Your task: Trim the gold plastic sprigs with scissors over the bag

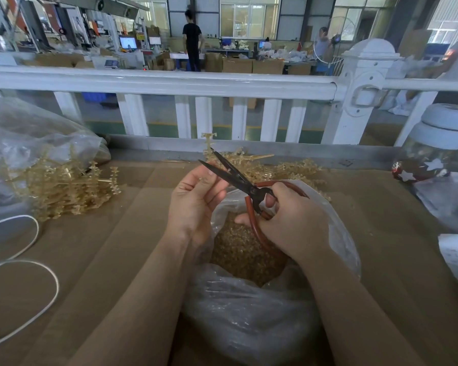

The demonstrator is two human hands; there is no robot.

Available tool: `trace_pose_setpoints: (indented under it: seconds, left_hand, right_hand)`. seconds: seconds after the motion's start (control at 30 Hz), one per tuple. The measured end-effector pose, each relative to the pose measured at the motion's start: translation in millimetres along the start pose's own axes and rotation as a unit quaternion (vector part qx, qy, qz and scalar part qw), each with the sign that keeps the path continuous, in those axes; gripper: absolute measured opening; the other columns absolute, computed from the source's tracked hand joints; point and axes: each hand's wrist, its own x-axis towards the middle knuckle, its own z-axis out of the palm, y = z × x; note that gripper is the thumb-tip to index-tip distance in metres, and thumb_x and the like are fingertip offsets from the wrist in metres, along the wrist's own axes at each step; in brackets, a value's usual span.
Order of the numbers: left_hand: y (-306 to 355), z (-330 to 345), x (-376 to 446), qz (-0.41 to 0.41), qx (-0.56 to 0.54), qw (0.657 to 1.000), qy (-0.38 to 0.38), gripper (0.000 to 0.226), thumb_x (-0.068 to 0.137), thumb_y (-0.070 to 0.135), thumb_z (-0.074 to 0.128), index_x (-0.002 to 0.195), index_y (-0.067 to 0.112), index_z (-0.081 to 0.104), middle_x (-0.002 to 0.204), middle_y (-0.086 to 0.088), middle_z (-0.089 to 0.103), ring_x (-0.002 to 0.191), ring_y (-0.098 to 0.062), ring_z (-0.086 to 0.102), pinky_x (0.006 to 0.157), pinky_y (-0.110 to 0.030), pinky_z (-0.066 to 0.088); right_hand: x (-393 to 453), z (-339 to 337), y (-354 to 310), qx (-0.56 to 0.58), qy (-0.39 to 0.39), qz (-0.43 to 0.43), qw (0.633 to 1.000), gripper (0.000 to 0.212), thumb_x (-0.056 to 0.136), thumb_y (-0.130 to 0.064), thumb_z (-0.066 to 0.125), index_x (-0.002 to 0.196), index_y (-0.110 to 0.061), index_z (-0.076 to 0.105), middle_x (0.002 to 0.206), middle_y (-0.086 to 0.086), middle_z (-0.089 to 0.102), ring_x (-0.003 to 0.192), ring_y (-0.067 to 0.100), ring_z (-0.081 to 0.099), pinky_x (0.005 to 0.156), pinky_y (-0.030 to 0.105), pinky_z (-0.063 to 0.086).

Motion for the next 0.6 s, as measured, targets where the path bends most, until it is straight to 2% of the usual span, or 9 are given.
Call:
trace_pose_setpoints:
  seconds: [0.13, 0.27, 0.47, 0.6]
  left_hand:
    - [0.6, -0.6, 0.5, -0.003, -0.011, 1.0, -0.006, 0.015, 0.095, 0.004, 0.055, 0.091, 0.013, 0.067, 0.081, -0.001, 0.076, 0.07, -0.007, 0.071, 0.061, -0.015, 0.055]
    - [0.6, -1.7, 1.3, -0.003, -0.016, 1.0, -0.012, 0.013, 0.094, 0.005, 0.056, 0.092, 0.012, 0.067, 0.081, -0.001, 0.075, 0.07, -0.008, 0.07, 0.063, -0.015, 0.055]
    - [0.1, -2.7, 3.1, 0.004, -0.024, 1.0, -0.016, 0.008, 0.088, 0.007, 0.059, 0.091, 0.011, 0.066, 0.078, -0.001, 0.074, 0.068, -0.007, 0.068, 0.064, -0.015, 0.055]
    - [-0.1, -4.0, 3.5, 0.006, -0.024, 0.999, -0.025, 0.009, 0.089, 0.006, 0.058, 0.091, 0.01, 0.066, 0.079, -0.001, 0.074, 0.069, -0.007, 0.069, 0.064, -0.015, 0.055]
  right_hand:
    - [-0.4, -1.2, -0.2, 0.012, 0.007, -0.009, 1.0, 0.068, 0.065, -0.091, 0.05, 0.084, -0.026, 0.059, 0.068, -0.017, 0.056, 0.063, 0.003, 0.053, 0.054, 0.015, 0.04]
    - [-0.1, -1.1, -1.2, 0.022, 0.002, -0.007, 1.0, 0.075, 0.063, -0.094, 0.043, 0.09, -0.026, 0.062, 0.074, -0.02, 0.058, 0.064, 0.003, 0.052, 0.055, 0.009, 0.033]
    - [0.4, 0.5, -1.7, 0.055, 0.016, -0.027, 0.998, 0.086, 0.062, -0.098, 0.034, 0.092, -0.023, 0.066, 0.078, -0.023, 0.054, 0.068, 0.004, 0.054, 0.064, 0.021, 0.05]
    - [0.6, 0.8, -1.6, 0.048, 0.018, -0.033, 0.998, 0.085, 0.064, -0.096, 0.037, 0.092, -0.022, 0.067, 0.08, -0.024, 0.052, 0.068, 0.003, 0.051, 0.064, 0.019, 0.046]
